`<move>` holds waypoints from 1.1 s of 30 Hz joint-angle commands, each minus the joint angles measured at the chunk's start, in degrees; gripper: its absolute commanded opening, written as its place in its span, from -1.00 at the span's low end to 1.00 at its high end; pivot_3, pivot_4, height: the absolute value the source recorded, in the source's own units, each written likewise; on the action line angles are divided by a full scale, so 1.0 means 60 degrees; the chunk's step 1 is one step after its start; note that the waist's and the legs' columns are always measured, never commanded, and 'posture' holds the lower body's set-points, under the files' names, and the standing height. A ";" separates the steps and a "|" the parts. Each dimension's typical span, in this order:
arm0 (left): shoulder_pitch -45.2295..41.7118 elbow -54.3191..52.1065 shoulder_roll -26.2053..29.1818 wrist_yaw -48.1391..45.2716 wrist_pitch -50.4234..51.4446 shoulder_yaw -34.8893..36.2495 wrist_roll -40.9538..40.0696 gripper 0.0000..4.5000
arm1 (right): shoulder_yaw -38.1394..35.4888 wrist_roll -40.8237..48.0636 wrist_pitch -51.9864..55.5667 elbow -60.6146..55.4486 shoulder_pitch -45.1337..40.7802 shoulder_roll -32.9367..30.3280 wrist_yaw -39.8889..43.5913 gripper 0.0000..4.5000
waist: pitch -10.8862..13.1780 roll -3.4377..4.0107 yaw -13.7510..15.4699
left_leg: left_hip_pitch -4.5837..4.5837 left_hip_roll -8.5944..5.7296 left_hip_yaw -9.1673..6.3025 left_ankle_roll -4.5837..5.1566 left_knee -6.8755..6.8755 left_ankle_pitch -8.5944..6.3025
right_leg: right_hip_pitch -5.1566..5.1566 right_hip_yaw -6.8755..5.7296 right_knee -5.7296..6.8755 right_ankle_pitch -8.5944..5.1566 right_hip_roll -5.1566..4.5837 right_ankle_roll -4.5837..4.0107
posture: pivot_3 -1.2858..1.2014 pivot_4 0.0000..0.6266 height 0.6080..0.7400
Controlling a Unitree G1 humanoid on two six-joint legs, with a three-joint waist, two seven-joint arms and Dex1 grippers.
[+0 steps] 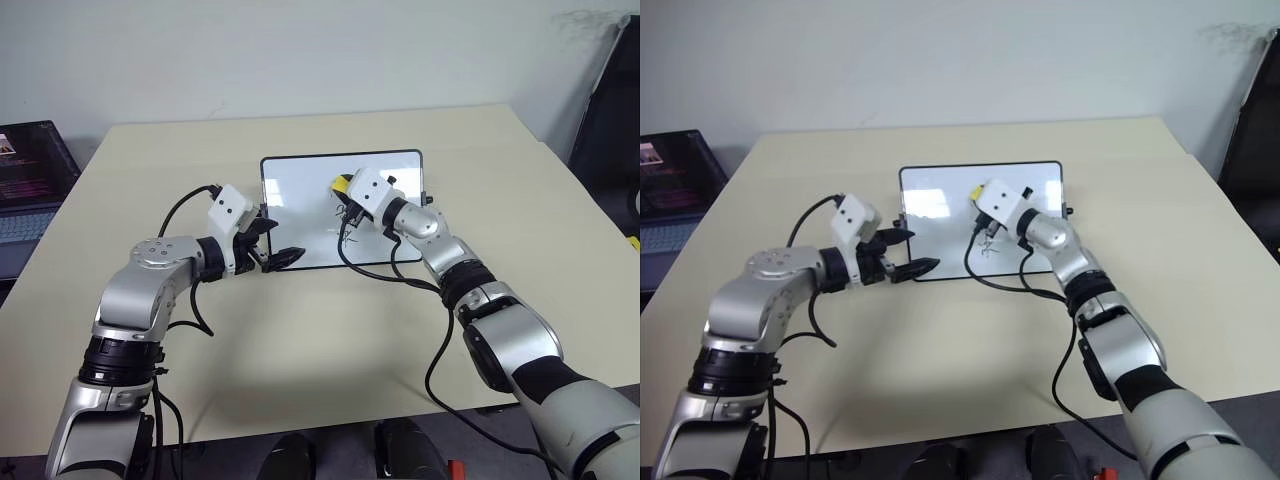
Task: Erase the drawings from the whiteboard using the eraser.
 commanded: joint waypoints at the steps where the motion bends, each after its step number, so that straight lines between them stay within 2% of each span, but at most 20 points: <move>1: -0.0305 0.0200 0.0134 0.0225 -0.0202 0.0275 0.0118 1.00 | 0.0196 -0.0152 0.0112 0.0371 0.0317 -0.0030 0.0509 -0.58 | -0.0001 0.0000 -0.0012 | 0.0005 0.0000 -0.0001 0.0002 0.0001 -0.0001 | 0.0005 0.0000 0.0002 0.0000 0.0000 0.0000 | 0.03 -0.52 1.00; 9: -0.0634 0.0860 0.0045 0.0841 -0.0334 0.0464 0.0308 1.00 | 0.0597 -0.0462 0.0183 0.0294 0.0856 -0.0127 0.1075 -0.58 | -0.0001 0.0000 -0.0016 | 0.0152 -0.0002 -0.0011 0.0038 -0.0001 -0.0021 | 0.0151 -0.0003 -0.0001 -0.0001 0.0032 0.0002 | 0.03 -0.52 1.00; 18: -0.0795 0.1492 0.0093 0.1098 -0.0318 0.0587 0.0391 1.00 | 0.0482 -0.0220 0.0164 -0.0506 0.0715 -0.0143 0.1130 -0.58 | -0.0001 0.0000 -0.0035 | 0.0162 0.0011 -0.0012 0.0033 0.0000 -0.0018 | 0.0150 0.0002 0.0010 0.0009 0.0049 -0.0013 | 0.03 -0.52 1.00; 26: -0.0404 0.1125 0.0395 0.0130 -0.0197 0.0592 -0.0090 1.00 | -0.0102 0.0436 0.0765 -0.2505 0.0442 -0.0332 0.1274 -0.58 | 0.0002 0.0004 -0.0042 | 0.0086 0.0018 -0.0012 0.0030 -0.0001 -0.0017 | 0.0081 0.0001 -0.0004 0.0009 0.0037 -0.0013 | 0.03 -0.52 1.00; 29: -0.0312 0.1003 0.0505 -0.0218 -0.0256 0.0482 -0.0166 1.00 | -0.0118 0.0217 0.0982 -0.2366 0.0254 -0.0452 0.0862 -0.58 | 0.0002 0.0003 -0.0032 | -0.0005 0.0014 -0.0012 -0.0007 0.0001 0.0003 | -0.0008 -0.0003 -0.0003 0.0010 0.0011 -0.0014 | 0.03 -0.52 1.00; 33: -0.0334 0.0883 0.0501 -0.0366 -0.0317 0.0429 -0.0099 1.00 | 0.0213 -0.0109 0.1478 -0.1811 0.0447 -0.0444 0.0734 -0.58 | 0.0002 0.0003 -0.0018 | -0.0020 0.0013 -0.0010 -0.0006 -0.0006 0.0003 | -0.0019 -0.0004 -0.0014 0.0009 0.0005 -0.0014 | 0.03 -0.52 1.00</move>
